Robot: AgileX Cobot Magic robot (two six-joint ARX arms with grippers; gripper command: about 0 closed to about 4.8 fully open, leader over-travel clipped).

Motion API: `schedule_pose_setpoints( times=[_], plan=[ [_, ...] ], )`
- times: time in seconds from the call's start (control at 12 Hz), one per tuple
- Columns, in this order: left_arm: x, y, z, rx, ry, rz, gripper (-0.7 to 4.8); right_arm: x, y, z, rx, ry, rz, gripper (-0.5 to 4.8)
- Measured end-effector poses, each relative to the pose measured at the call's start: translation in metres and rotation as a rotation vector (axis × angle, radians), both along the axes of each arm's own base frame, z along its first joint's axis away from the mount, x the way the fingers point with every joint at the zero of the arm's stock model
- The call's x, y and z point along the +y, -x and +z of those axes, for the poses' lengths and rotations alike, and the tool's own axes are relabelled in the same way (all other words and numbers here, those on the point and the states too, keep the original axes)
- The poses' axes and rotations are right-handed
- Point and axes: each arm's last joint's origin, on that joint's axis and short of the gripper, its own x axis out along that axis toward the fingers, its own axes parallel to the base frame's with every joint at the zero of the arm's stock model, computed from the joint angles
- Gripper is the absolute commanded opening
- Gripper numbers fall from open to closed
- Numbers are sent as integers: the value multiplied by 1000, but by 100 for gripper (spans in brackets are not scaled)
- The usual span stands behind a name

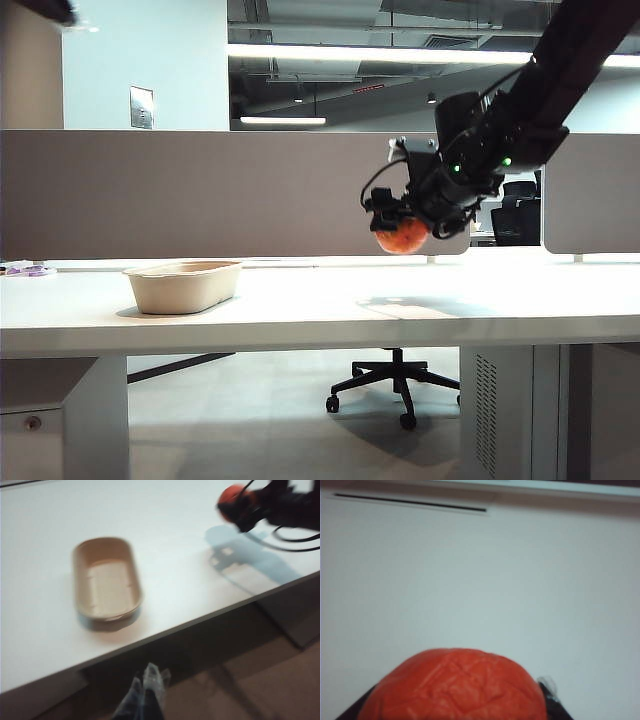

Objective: Pick up the orange and place it into the paper lunchbox.

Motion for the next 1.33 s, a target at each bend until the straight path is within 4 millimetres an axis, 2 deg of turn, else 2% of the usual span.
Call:
schedule_pose_setpoints(
  times=[0.25,0.5,0.67,0.83,0.92,1.08,1.17,1.25,1.33],
  plan=[
    [3,3,6,9,-36,54,-6,7,4,9,-16,-15,51,263],
    [5,5,13,-5,-41,74,-6,30,12,19,-59,-39,141,263],
    [5,5,14,-11,-38,73,-6,63,24,25,-114,-64,236,263],
    [4,5,14,-9,-34,66,-6,85,34,27,-134,-74,288,263],
    [4,5,14,-4,-23,44,-6,128,57,28,-147,-84,372,263],
    [4,5,14,-4,-23,45,-6,142,64,29,-176,-93,381,263],
    [4,5,14,-4,-21,44,-6,167,66,22,-235,-116,375,263],
    [4,5,14,-4,-21,43,-6,171,62,21,-239,-118,377,263],
    [4,5,14,-4,-21,44,-6,209,41,13,-246,-125,407,263]
  ],
)
